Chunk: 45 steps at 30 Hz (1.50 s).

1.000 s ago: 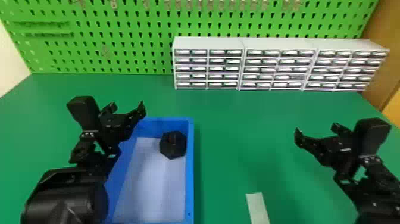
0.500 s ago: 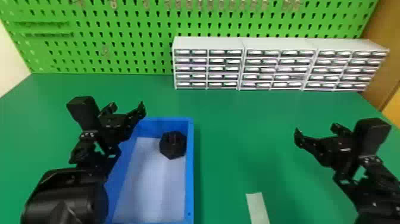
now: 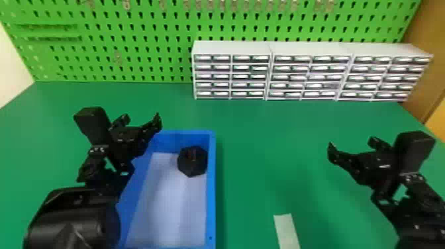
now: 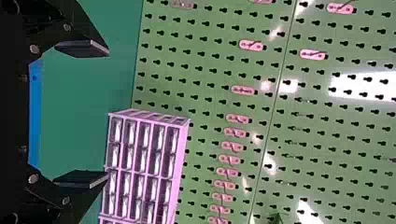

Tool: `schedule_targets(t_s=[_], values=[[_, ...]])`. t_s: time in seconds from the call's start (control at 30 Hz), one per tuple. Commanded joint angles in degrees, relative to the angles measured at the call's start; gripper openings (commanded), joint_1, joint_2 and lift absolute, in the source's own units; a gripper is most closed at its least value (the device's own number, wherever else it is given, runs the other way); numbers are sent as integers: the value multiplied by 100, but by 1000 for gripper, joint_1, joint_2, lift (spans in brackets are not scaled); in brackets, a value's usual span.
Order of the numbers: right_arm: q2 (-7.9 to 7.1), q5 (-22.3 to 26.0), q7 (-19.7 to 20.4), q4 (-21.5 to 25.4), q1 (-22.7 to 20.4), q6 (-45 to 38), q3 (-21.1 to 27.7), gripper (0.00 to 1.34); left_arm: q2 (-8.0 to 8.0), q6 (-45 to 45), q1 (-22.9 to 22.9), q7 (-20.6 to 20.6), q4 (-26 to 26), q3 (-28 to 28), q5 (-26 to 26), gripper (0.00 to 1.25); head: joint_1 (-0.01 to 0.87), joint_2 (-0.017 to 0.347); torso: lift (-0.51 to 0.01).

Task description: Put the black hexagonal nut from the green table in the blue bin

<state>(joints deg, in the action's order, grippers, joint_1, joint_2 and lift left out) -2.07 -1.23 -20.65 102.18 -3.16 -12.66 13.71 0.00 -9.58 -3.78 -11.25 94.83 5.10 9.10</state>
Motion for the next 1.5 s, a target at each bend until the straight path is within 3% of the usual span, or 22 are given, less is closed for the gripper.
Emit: schedule_targets(t_s=[0.0, 1.47], values=[[-4, 0, 0, 3, 0, 0, 0, 1230, -15, 0, 0, 0, 0, 8, -4, 920, 686, 51, -97], [-21, 0, 0, 3, 18, 0, -9, 1230, -15, 0, -9, 0, 0, 8, -4, 919, 686, 51, -97]])
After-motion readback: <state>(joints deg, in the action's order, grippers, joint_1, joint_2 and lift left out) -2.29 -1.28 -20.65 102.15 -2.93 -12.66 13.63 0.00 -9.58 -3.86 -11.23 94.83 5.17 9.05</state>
